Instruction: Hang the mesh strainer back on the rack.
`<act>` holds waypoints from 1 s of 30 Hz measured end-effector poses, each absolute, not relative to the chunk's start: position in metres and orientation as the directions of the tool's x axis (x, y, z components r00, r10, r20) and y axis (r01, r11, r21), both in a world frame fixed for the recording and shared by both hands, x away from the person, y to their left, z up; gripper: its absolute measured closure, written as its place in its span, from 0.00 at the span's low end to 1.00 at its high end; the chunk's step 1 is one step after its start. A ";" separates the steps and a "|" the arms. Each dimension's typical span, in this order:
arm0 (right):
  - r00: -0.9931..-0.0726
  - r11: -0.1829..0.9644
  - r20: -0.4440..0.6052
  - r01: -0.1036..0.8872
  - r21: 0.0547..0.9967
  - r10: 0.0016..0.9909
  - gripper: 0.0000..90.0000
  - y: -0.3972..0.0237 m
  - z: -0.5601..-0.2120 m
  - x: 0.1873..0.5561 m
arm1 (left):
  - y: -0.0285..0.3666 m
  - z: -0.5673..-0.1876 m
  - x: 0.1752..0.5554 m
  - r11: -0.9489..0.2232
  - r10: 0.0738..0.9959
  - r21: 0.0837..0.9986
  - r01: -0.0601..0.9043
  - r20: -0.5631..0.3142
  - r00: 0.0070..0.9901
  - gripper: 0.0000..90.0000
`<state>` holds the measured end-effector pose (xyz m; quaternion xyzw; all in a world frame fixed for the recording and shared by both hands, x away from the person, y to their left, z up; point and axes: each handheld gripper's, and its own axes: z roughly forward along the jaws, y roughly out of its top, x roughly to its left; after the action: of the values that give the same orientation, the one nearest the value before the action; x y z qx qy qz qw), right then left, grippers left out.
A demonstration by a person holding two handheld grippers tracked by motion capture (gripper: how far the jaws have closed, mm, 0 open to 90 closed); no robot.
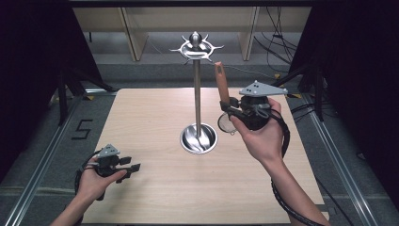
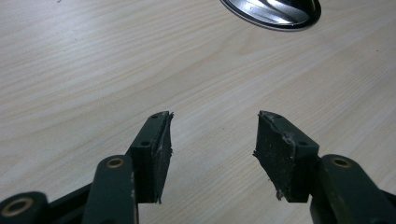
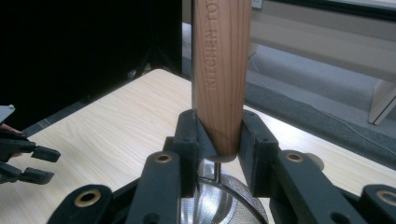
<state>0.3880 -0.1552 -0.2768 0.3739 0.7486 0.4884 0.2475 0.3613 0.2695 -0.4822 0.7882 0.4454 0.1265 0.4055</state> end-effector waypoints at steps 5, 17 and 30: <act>-0.617 0.258 -0.022 0.296 0.920 0.787 0.79 -0.155 -0.273 0.387 | 0.269 -0.482 0.362 -0.275 0.803 0.752 0.599 -0.164 0.574 0.49; -0.625 0.253 -0.011 0.300 0.920 0.781 0.79 -0.153 -0.270 0.390 | 0.270 -0.482 0.362 -0.275 0.802 0.752 0.599 -0.164 0.574 0.49; -0.624 0.262 -0.019 0.300 0.917 0.781 0.79 -0.150 -0.267 0.394 | 0.269 -0.483 0.361 -0.264 0.805 0.756 0.598 -0.169 0.568 0.49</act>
<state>0.3937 -0.1502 -0.2674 0.3578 0.7557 0.4908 0.2450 0.3613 0.2691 -0.4826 0.7849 0.4471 0.1261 0.4100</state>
